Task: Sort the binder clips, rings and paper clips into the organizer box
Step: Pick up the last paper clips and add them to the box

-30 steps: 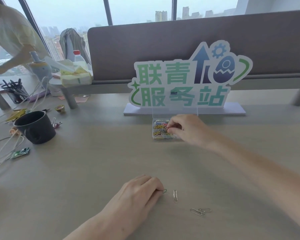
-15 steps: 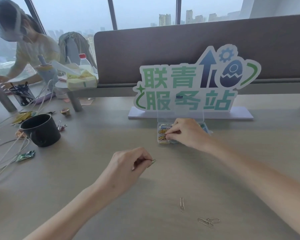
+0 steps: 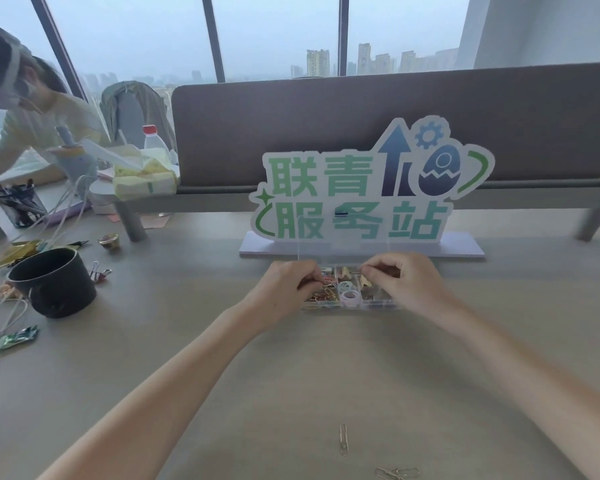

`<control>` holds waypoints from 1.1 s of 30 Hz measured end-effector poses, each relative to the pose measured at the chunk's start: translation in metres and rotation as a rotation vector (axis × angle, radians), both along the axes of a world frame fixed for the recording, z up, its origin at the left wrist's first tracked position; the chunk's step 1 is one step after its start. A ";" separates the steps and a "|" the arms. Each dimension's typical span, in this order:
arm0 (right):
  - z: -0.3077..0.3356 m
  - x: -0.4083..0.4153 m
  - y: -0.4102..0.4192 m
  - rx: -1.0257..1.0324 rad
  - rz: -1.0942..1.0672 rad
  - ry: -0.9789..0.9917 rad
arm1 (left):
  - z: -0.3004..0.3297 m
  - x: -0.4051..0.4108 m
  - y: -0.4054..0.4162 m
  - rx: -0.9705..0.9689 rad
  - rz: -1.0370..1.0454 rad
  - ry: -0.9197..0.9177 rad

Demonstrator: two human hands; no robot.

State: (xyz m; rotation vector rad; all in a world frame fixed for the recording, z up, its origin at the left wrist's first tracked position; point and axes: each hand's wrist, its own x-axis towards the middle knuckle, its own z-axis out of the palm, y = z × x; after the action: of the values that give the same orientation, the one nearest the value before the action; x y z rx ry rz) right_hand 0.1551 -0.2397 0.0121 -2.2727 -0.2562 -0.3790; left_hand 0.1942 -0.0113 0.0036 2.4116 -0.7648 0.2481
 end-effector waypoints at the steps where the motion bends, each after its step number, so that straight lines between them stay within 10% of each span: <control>1: -0.001 -0.003 -0.004 -0.003 0.004 0.010 | -0.003 0.002 -0.001 0.014 -0.021 -0.011; 22: 0.007 -0.039 0.003 -0.172 0.250 0.078 | -0.013 -0.007 0.009 0.029 -0.030 -0.285; 33: 0.006 -0.130 -0.004 -0.467 0.752 0.454 | -0.002 -0.134 0.033 0.239 -0.533 0.096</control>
State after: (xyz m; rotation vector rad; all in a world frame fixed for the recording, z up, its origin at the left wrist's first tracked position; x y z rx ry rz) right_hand 0.0247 -0.2438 0.0179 -2.4127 -0.9910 0.6374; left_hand 0.0598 0.0221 0.0011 2.3044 -1.4154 -0.1811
